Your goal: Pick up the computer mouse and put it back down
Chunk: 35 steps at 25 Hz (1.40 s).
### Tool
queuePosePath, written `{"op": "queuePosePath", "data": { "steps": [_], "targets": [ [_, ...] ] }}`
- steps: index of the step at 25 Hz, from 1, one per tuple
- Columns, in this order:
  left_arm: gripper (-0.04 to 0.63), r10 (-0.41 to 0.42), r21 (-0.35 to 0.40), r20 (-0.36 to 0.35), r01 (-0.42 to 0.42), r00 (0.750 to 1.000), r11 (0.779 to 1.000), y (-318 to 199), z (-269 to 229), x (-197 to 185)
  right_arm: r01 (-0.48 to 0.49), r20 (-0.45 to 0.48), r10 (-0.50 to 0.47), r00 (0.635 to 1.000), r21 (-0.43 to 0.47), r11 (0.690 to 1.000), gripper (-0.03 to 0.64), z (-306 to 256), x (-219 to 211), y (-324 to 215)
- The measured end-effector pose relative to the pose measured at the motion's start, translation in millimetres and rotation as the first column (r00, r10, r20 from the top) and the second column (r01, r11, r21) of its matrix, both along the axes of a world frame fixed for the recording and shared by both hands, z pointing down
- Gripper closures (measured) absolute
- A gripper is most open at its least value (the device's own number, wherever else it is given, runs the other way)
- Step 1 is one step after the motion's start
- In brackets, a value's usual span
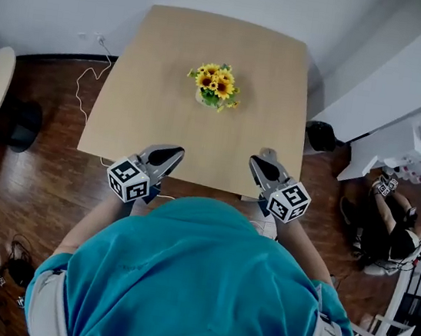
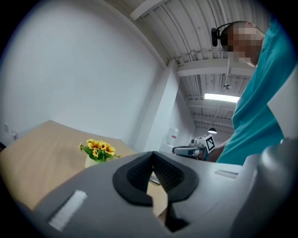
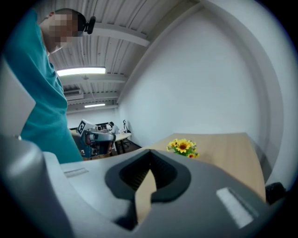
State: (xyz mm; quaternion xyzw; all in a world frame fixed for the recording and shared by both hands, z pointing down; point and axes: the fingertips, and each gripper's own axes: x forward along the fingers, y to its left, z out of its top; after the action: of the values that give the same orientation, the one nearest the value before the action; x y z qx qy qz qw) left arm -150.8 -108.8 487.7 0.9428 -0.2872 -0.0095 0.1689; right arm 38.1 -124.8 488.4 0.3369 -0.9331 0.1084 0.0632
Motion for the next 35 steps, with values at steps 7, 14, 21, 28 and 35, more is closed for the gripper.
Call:
{"op": "queuePosePath", "data": {
  "steps": [7, 14, 21, 28, 35],
  "targets": [
    [0.592, -0.127, -0.027, 0.016, 0.127, 0.992, 0.992, 11.3, 12.7, 111.8, 0.079, 0.03, -0.079, 0.996, 0.006, 0.997, 0.615, 4.4, 118.9, 12.2],
    [0.592, -0.109, -0.095, 0.026, 0.111, 0.994, 0.989, 17.2, 27.9, 191.2, 0.066, 0.025, -0.065, 0.998, -0.048, 0.997, 0.615, 27.5, 196.2, 28.5],
    [0.592, -0.037, -0.18, 0.127, 0.06, 0.991, 0.982, -13.1, 57.7, 227.8, -0.037, 0.017, 0.038, 0.999, -0.07, 0.997, 0.615, 36.2, 212.8, 28.4],
    [0.476, 0.042, -0.321, 0.2, 0.025, 0.979, 0.947, -54.7, 105.0, 295.4, -0.106, 0.021, 0.108, 0.994, -0.081, 0.991, 0.615, 40.5, 240.9, 34.9],
    [0.256, 0.009, -0.494, 0.356, 0.18, 0.934, 0.851, -85.3, 182.2, 321.5, -0.124, 0.045, 0.13, 0.991, -0.109, 0.986, 0.615, 57.1, 259.6, 50.6]
  ]
}}
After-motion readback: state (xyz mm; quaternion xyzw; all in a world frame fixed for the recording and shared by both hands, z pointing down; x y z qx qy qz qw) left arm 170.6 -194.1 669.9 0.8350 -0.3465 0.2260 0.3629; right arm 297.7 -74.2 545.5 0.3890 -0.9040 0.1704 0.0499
